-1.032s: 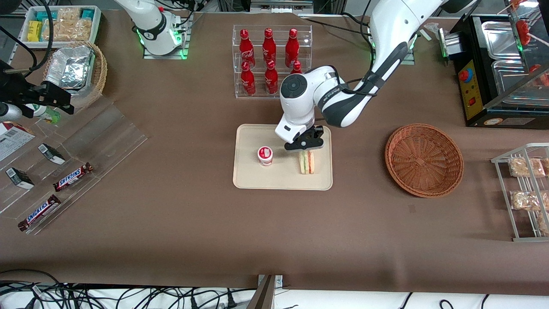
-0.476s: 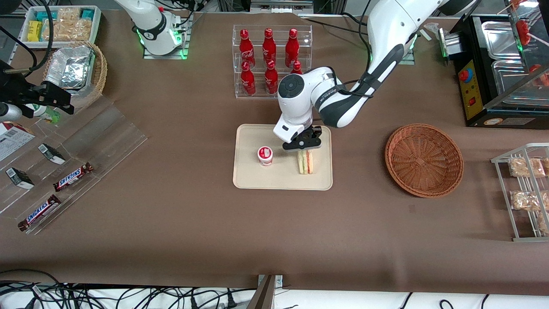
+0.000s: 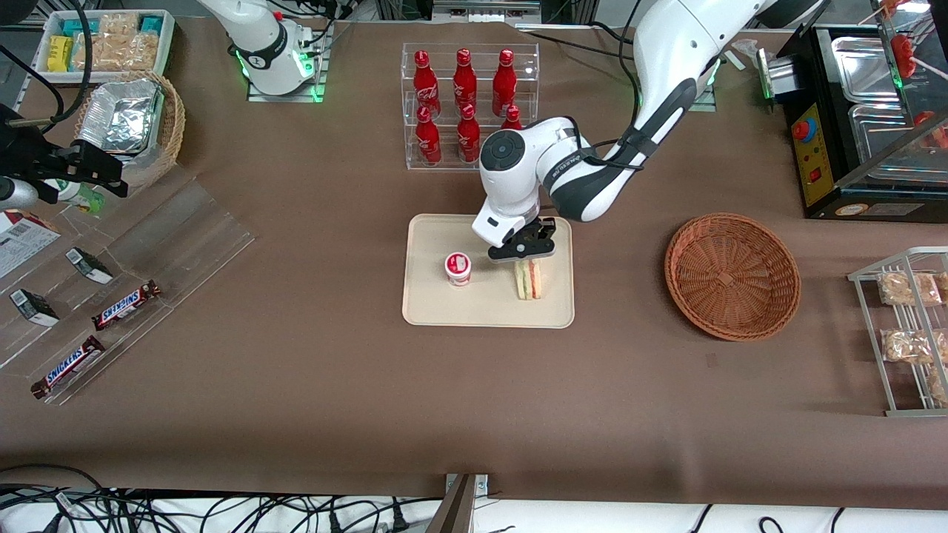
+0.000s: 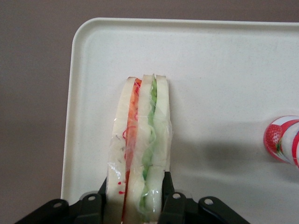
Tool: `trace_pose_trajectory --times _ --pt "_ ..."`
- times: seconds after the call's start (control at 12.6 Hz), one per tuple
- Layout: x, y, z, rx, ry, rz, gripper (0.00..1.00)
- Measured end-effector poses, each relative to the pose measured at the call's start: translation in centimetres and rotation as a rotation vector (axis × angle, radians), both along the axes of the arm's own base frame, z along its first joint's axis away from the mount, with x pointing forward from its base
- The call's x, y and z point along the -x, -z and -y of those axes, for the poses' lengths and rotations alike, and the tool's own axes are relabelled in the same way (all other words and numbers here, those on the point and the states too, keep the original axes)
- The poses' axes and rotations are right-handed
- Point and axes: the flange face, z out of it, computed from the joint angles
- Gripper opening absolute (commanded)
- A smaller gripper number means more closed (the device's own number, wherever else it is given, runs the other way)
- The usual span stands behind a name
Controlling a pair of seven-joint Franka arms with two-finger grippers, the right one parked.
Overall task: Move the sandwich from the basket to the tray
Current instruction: 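Lower the sandwich onto the tray surface with the left gripper, then open the left gripper to release the sandwich and raise it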
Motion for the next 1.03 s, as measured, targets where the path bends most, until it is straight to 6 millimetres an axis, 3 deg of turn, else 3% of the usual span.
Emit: trace_pose_trajectory --times 0.08,0.32,0.48,0.79,1.03 --pt "0.0 0.0 0.0 0.000 -0.001 0.000 1.00" --pt "-0.3 -0.3 0.1 0.005 -0.006 0.007 1.00" --pt "-1.1 -2.0 0.0 0.004 -0.028 0.022 1.00" --pt "-3.8 -10.4 -1.6 -0.017 -0.133 0.017 1.00" --pt "-7.1 -16.2 -5.3 0.004 -0.150 -0.040 1.00"
